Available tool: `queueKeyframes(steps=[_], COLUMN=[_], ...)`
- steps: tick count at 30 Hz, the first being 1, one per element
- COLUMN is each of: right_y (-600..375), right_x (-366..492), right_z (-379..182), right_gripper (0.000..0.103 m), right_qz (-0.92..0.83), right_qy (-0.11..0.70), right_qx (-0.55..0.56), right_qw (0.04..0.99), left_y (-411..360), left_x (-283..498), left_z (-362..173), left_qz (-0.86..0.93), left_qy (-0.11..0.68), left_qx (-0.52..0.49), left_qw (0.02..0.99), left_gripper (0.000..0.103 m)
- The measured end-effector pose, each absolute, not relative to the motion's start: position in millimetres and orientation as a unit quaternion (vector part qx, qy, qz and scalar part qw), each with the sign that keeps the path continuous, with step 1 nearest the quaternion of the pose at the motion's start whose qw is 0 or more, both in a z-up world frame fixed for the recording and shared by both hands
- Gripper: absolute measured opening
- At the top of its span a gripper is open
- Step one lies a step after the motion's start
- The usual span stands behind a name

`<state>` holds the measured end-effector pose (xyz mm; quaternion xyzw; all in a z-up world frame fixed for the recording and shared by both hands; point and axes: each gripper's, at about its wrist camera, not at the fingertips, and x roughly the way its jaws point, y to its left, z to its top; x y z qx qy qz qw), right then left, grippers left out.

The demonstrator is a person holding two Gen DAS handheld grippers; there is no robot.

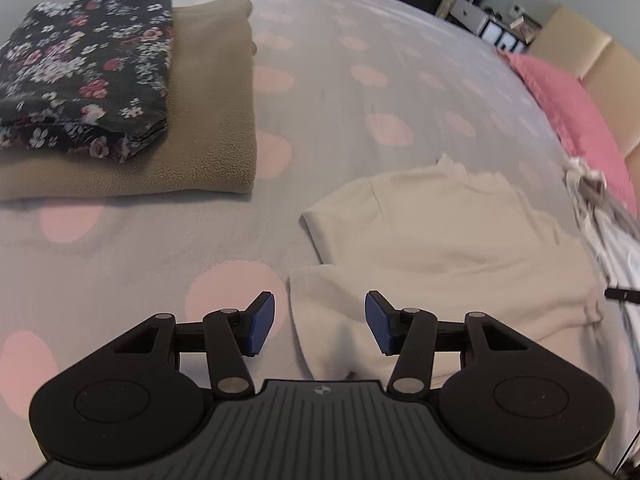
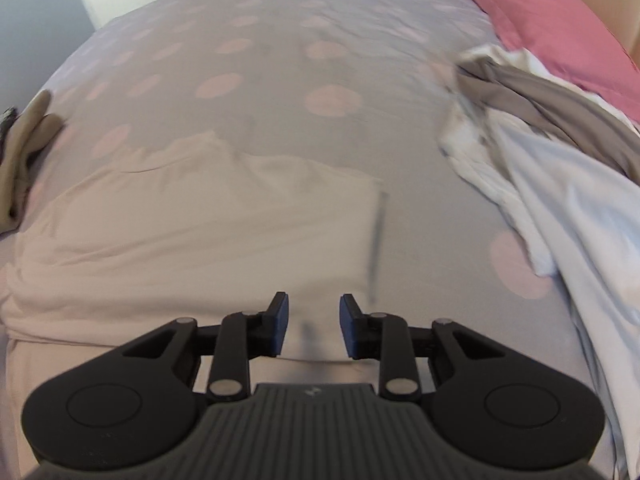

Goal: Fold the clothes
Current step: 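Grasp the sleeve cuff with the left tool and fold it across the body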

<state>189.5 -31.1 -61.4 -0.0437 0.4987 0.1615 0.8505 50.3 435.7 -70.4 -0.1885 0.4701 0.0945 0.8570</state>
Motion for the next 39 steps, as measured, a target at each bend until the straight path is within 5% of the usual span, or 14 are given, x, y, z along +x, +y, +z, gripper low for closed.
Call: queueKeyframes(steps=[11, 14, 17, 28, 39], right_y=[52.0, 63.7, 68.4, 58.3, 67.5], right_x=[186.0, 187.3, 188.4, 191.3, 184.7], right_z=[-71.6, -74.5, -77.7, -78.4, -73.2], right_gripper=[0.032, 0.035, 0.035, 0.035, 0.040], right_qz=[0.227, 0.236, 0.239, 0.224, 0.243], right_qy=[0.506, 0.506, 0.507, 0.518, 0.509], right_qx=[-0.092, -0.099, -0.106, -0.101, -0.112], right_qw=[0.827, 0.824, 0.821, 0.819, 0.818], left_y=[431.3, 425.1, 415.4, 400.2, 359.1], left_x=[55.7, 57.4, 59.3, 77.1, 104.8], left_z=[-103.8, -102.4, -96.6, -48.5, -57.7], left_qz=[0.047, 0.027, 0.012, -0.036, -0.070], left_qy=[0.533, 0.533, 0.533, 0.511, 0.501], left_qx=[-0.131, -0.129, -0.124, -0.149, -0.138], left_qw=[0.835, 0.836, 0.837, 0.846, 0.852], left_gripper=[0.045, 0.020, 0.008, 0.005, 0.006])
